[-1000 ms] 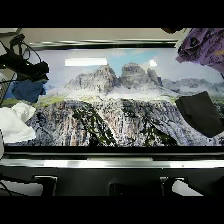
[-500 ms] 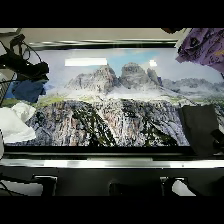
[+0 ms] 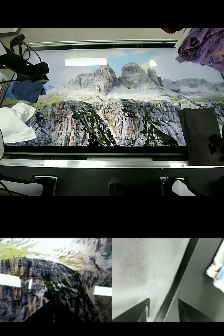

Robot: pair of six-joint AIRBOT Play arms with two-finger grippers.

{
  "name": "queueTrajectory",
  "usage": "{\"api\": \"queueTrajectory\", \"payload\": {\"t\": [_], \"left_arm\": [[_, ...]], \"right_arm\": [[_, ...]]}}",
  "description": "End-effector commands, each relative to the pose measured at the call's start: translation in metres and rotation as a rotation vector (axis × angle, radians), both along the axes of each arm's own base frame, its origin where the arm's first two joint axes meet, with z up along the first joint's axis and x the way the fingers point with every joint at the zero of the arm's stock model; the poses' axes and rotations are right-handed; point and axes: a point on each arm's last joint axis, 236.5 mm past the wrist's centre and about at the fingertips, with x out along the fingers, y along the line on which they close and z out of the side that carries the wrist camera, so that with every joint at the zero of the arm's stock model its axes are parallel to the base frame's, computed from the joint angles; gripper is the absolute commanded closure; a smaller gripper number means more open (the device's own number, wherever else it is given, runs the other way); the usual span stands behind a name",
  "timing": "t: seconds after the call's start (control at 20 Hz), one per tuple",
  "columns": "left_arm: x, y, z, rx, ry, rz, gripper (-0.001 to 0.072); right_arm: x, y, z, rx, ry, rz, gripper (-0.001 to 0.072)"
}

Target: Fold the clothes and pants, and hang the long-sleeved shirts on hangers.

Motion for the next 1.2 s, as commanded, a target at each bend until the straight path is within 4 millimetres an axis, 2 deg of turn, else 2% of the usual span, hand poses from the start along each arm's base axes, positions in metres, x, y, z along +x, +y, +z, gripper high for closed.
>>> {"api": "queueTrajectory", "payload": {"t": [0.0, 0.05, 0.1, 0.15, 0.2, 0.3, 0.35, 0.4, 0.5, 0.6, 0.65, 0.75, 0.8, 0.9, 1.05, 1.15], "left_arm": [[0.000, 0.000, 0.000, 0.000, 0.000, 0.000, 0.0686], [0.000, 0.000, 0.000, 0.000, 0.000, 0.000, 0.0686], [0.000, 0.000, 0.000, 0.000, 0.000, -0.001, 0.0686], [0.000, 0.000, 0.002, 0.000, -0.004, -0.001, 0.0686], [-0.001, 0.000, 0.004, 0.001, -0.010, -0.002, 0.0686], [-0.003, 0.001, 0.012, 0.022, -0.036, -0.050, 0.0687], [-0.005, 0.001, 0.020, 0.034, -0.057, -0.070, 0.0687], [-0.008, 0.003, 0.029, 0.048, -0.078, -0.078, 0.0687], [-0.016, 0.008, 0.046, 0.074, -0.116, -0.087, 0.0687], [-0.025, 0.012, 0.054, 0.100, -0.159, -0.092, 0.0688], [-0.030, 0.016, 0.054, 0.112, -0.175, -0.084, 0.0688], [-0.039, 0.018, 0.054, 0.118, -0.213, -0.073, 0.0687], [-0.041, 0.018, 0.056, 0.118, -0.237, -0.069, 0.0687], [-0.044, 0.018, 0.063, 0.119, -0.256, -0.067, 0.0686], [-0.055, 0.017, 0.057, 0.115, -0.203, -0.068, 0.0685], [-0.054, 0.017, 0.056, 0.114, -0.200, -0.068, 0.0685]], "right_arm": [[0.037, -0.011, 0.017, -0.006, -0.123, 0.104, 0.0297], [0.074, -0.013, 0.030, -0.006, -0.261, 0.149, 0.0301], [0.120, -0.007, 0.048, 0.017, -0.440, 0.206, 0.0356], [0.165, 0.005, 0.068, 0.048, -0.617, 0.272, 0.0459], [0.206, 0.025, 0.093, 0.071, -0.766, 0.374, 0.0502], [0.253, 0.076, 0.119, 0.085, -0.868, 0.599, 0.0522], [0.265, 0.109, 0.121, 0.102, -0.867, 0.727, 0.0608], [0.275, 0.147, 0.122, 0.128, -0.862, 0.864, 0.0659], [0.285, 0.219, 0.125, 0.172, -0.867, 1.063, 0.0669], [0.282, 0.279, 0.126, 0.227, -0.873, 1.196, 0.0669], [0.278, 0.304, 0.126, 0.250, -0.871, 1.253, 0.0669], [0.269, 0.338, 0.126, 0.285, -0.868, 1.329, 0.0669], [0.266, 0.350, 0.127, 0.296, -0.870, 1.355, 0.0669], [0.265, 0.359, 0.128, 0.300, -0.874, 1.385, 0.0668], [0.268, 0.348, 0.127, 0.252, -0.852, 1.400, 0.0669], [0.269, 0.345, 0.126, 0.239, -0.846, 1.406, 0.0669]]}}
